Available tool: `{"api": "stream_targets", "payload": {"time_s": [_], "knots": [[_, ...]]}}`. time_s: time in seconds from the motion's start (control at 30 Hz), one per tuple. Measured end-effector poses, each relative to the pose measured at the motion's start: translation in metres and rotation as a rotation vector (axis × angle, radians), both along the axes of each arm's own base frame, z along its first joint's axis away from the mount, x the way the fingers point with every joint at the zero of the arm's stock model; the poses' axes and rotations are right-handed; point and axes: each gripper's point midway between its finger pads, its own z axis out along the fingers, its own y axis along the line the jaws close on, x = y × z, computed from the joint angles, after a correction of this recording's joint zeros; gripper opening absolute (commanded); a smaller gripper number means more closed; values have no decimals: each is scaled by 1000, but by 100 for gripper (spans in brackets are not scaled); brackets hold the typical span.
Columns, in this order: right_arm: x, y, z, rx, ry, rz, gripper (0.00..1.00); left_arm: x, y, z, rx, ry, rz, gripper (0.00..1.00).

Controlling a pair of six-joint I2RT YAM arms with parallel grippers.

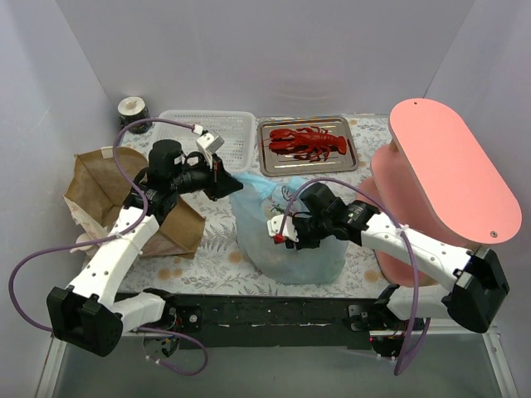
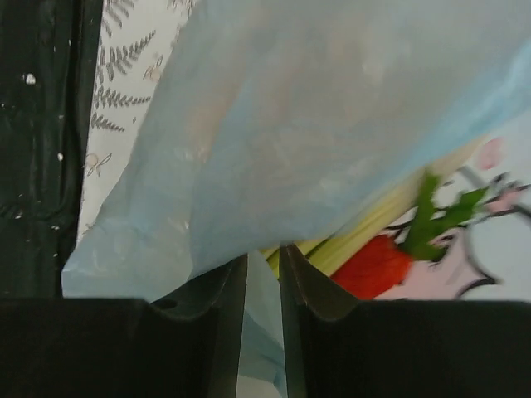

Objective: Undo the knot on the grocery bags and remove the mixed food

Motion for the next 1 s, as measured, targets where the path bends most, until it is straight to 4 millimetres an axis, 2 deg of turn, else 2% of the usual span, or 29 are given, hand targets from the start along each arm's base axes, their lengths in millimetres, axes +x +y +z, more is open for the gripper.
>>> {"api": "stream_targets", "payload": {"time_s": [0.1,0.17,0.23,0.4,0.5,0.6,0.77,0.83,0.9,1.0], "knots": [[-5,-14,-34,-96,108,-71,29,2,0,5,-4,-1,15,0],[-2,-16,-41,-111,129,-107,29,7,-1,13,2,-5,14,0],[11,-14,-37,-94,94,-142,30,15,-4,28,7,-39,7,0],[53,2,-13,-58,-51,-212,34,34,-6,66,3,-161,16,0],[57,3,-10,-52,-66,-218,35,25,-1,74,12,-228,16,0],[44,1,-22,-65,-42,-192,37,-7,13,53,52,-244,2,0],[-45,-24,-81,-194,112,-5,38,-80,43,-24,147,-172,-19,0],[-75,-32,-94,-240,173,65,36,-94,51,-40,172,-158,-8,0],[-79,-30,-94,-237,185,69,35,-94,56,-41,191,-187,4,1],[-67,-21,-85,-211,149,33,34,-84,59,-45,234,-211,19,2]]}}
